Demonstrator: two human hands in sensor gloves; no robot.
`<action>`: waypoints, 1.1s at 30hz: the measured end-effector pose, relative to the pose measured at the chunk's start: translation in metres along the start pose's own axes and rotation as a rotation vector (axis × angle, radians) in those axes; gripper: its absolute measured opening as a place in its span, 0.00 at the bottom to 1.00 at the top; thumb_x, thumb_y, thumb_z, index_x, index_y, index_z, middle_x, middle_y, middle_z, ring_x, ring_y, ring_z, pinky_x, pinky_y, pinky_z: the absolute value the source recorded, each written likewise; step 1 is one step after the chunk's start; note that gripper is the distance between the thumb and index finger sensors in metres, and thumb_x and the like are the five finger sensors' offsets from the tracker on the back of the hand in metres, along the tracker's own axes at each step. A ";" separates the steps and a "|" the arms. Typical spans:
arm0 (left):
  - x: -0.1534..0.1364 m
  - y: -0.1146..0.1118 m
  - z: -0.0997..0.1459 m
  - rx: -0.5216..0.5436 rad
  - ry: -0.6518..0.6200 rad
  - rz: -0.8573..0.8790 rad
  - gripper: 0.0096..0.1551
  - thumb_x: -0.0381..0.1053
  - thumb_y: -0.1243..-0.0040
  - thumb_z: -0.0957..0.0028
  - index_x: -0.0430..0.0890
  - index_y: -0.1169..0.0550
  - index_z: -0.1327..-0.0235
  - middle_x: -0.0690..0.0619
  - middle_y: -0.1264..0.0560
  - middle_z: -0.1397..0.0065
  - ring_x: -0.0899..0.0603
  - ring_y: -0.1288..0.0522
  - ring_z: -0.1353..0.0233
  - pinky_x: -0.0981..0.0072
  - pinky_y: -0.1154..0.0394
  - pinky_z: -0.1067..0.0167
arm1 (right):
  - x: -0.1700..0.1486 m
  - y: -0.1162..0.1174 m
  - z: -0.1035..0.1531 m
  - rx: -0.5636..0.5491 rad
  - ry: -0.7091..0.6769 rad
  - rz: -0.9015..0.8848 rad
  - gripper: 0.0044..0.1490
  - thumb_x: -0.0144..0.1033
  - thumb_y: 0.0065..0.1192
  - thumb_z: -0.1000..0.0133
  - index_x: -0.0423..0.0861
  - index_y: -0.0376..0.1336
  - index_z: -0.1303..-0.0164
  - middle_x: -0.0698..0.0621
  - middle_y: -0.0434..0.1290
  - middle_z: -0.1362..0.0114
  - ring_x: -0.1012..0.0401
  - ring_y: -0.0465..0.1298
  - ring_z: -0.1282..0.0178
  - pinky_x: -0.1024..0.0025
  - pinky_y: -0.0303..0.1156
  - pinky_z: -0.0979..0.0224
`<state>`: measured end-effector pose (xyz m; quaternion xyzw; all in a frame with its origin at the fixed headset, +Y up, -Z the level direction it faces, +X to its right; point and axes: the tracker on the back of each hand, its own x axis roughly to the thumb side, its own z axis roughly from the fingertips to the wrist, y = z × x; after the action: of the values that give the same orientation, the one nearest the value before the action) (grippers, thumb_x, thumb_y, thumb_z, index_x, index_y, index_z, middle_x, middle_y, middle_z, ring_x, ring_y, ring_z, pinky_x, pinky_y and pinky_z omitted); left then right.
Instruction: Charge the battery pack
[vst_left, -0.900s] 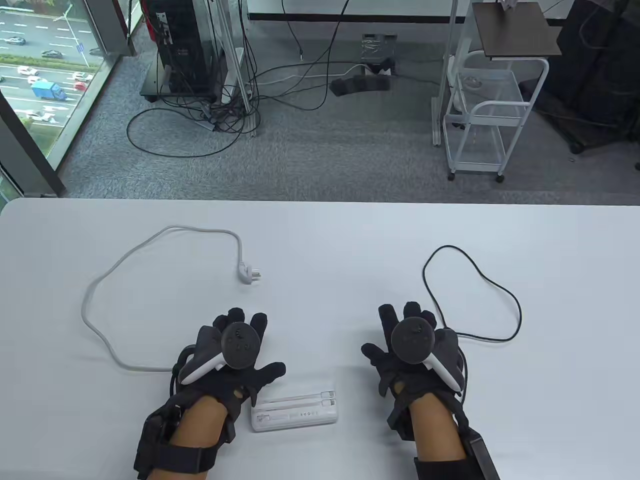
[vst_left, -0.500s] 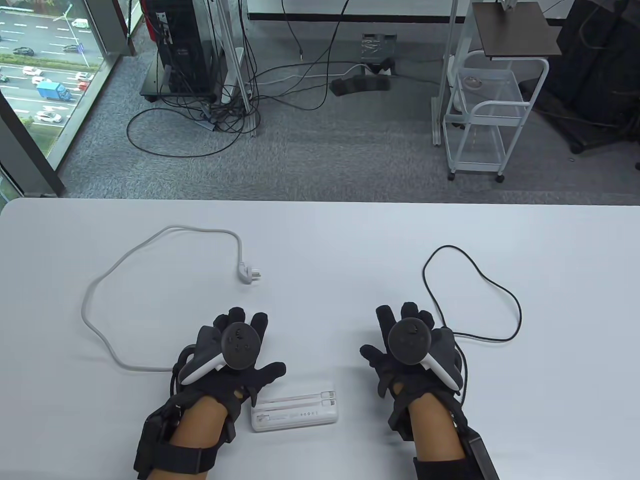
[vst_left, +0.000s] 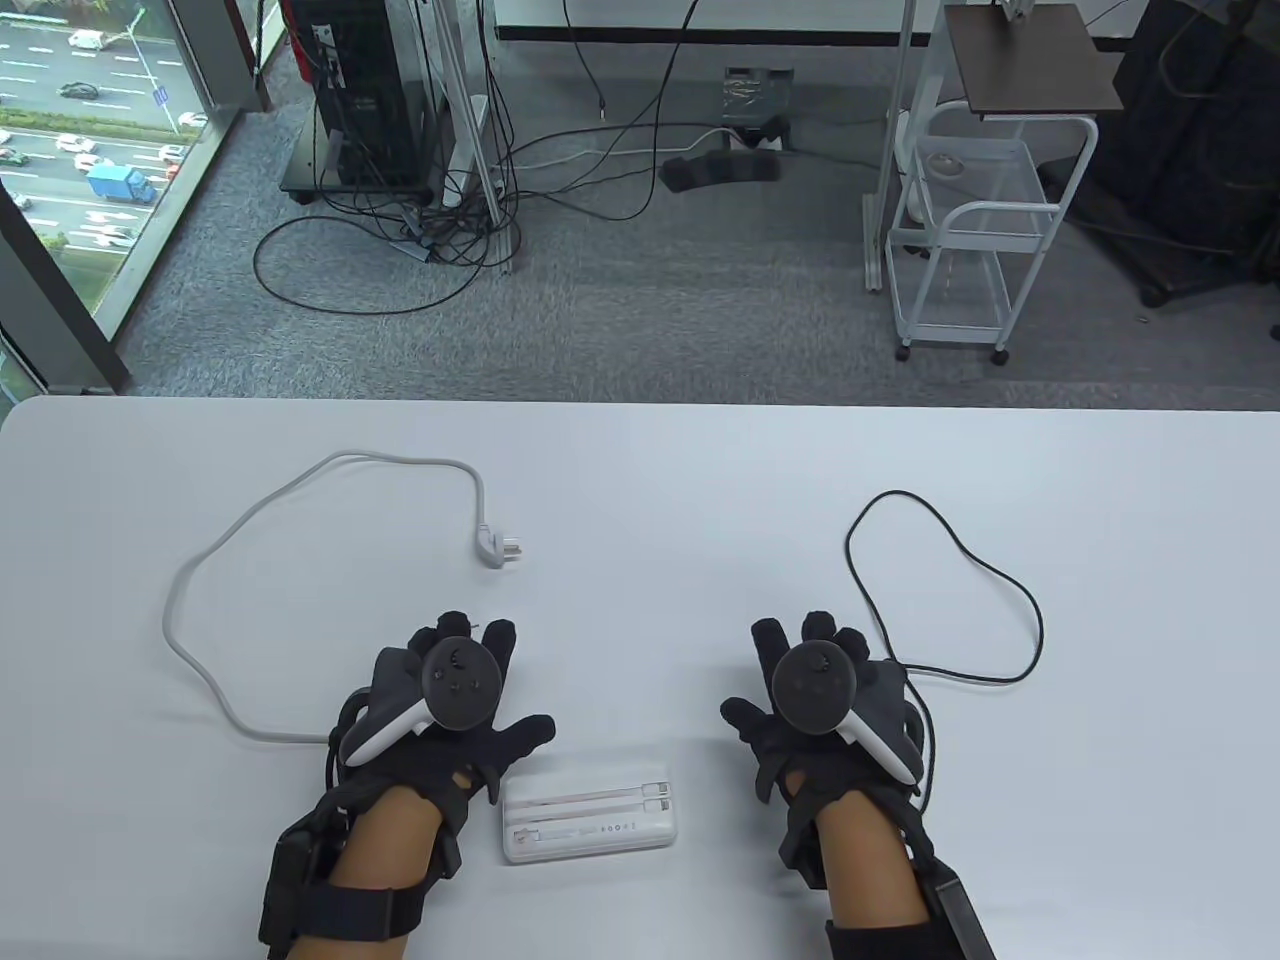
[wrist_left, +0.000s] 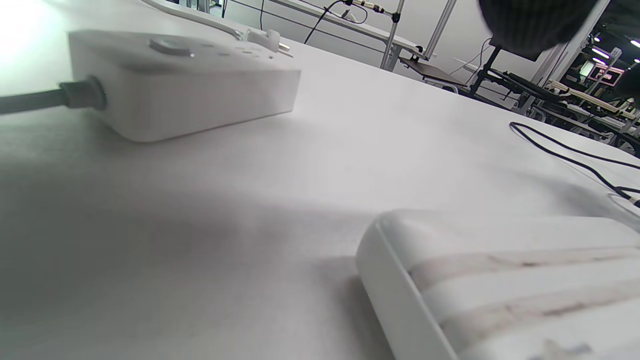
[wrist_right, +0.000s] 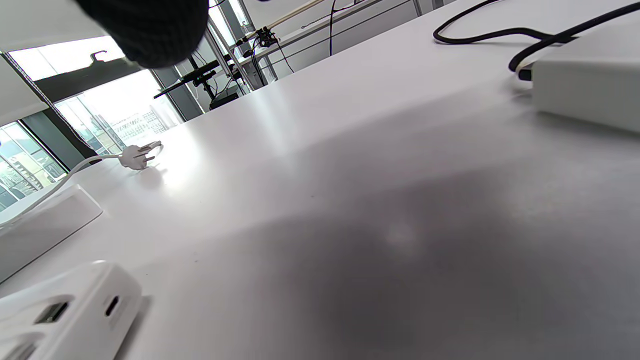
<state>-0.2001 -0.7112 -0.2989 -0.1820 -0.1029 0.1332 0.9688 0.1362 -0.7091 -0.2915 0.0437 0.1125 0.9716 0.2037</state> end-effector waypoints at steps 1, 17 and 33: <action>-0.003 0.000 -0.001 0.005 0.008 0.005 0.65 0.79 0.52 0.49 0.47 0.62 0.14 0.29 0.68 0.17 0.21 0.63 0.20 0.22 0.60 0.31 | 0.000 0.000 0.001 -0.001 0.000 0.000 0.53 0.56 0.56 0.46 0.51 0.36 0.18 0.30 0.29 0.16 0.25 0.34 0.21 0.18 0.26 0.34; -0.058 0.002 -0.019 0.034 0.187 0.008 0.66 0.75 0.38 0.53 0.43 0.51 0.13 0.32 0.52 0.14 0.23 0.51 0.19 0.23 0.53 0.30 | -0.007 0.004 0.005 0.027 0.034 -0.002 0.53 0.56 0.56 0.46 0.51 0.36 0.18 0.30 0.30 0.16 0.25 0.34 0.21 0.18 0.26 0.34; -0.065 -0.006 -0.027 0.084 0.265 -0.074 0.61 0.70 0.35 0.53 0.40 0.42 0.15 0.41 0.32 0.23 0.27 0.36 0.23 0.25 0.45 0.30 | -0.010 0.002 0.010 0.034 0.037 -0.027 0.53 0.56 0.56 0.45 0.51 0.37 0.18 0.30 0.30 0.16 0.25 0.35 0.21 0.18 0.27 0.35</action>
<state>-0.2538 -0.7445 -0.3307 -0.1532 0.0249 0.0764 0.9849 0.1461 -0.7131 -0.2816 0.0275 0.1332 0.9673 0.2139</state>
